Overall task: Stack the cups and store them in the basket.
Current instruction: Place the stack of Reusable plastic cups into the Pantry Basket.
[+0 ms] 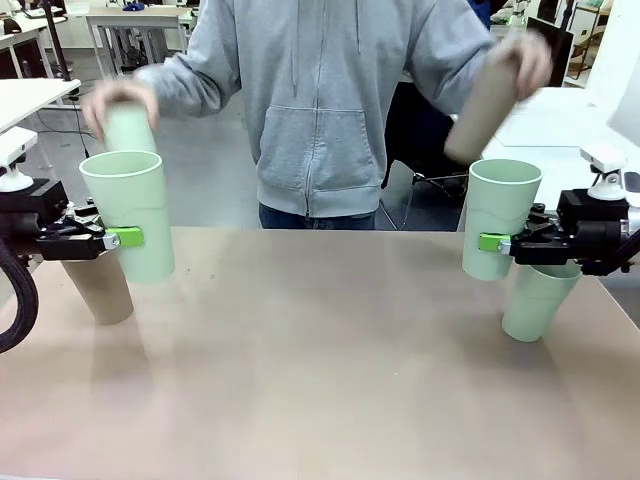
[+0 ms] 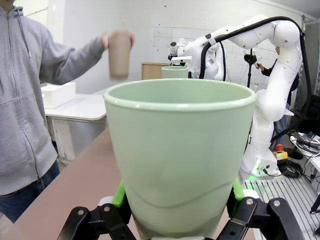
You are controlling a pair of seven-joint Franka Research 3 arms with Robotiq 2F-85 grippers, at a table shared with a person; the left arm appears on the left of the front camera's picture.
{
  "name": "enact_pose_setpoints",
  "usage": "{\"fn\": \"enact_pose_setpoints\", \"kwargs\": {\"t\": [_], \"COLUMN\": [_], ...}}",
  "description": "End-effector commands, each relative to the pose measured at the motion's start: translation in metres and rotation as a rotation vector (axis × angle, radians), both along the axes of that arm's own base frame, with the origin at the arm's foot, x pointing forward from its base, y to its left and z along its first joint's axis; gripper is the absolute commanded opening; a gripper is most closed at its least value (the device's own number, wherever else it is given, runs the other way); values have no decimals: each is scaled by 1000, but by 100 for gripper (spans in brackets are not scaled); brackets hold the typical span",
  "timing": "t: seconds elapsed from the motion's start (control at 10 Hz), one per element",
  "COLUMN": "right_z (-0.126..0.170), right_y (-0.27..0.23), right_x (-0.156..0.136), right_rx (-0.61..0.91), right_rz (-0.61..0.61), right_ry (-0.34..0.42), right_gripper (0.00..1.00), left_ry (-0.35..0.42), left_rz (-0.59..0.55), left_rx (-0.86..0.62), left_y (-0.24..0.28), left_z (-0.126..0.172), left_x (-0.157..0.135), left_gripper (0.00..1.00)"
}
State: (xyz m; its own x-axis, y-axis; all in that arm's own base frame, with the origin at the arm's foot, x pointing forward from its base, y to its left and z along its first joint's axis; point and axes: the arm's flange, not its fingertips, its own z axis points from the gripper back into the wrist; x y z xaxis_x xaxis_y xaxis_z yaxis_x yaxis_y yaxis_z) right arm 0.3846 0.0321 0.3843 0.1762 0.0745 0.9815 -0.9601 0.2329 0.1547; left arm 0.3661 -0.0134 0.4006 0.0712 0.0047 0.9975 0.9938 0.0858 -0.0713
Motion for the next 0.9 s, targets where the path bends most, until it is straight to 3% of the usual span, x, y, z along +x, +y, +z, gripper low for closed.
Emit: {"fn": "enact_pose_setpoints", "kwargs": {"t": [0.0,0.8], "right_z": [1,1], "right_y": [0,0], "right_x": [0,0], "right_rx": [1,1], "right_rz": [-4,-4], "right_ry": [-3,-3], "right_gripper": [85,85], "left_ry": [-6,-6], "left_rz": [-3,-3], "left_rx": [-11,-11], "left_y": [2,2], "left_z": [3,3], "left_x": [-1,-1], "left_gripper": [86,86]}}
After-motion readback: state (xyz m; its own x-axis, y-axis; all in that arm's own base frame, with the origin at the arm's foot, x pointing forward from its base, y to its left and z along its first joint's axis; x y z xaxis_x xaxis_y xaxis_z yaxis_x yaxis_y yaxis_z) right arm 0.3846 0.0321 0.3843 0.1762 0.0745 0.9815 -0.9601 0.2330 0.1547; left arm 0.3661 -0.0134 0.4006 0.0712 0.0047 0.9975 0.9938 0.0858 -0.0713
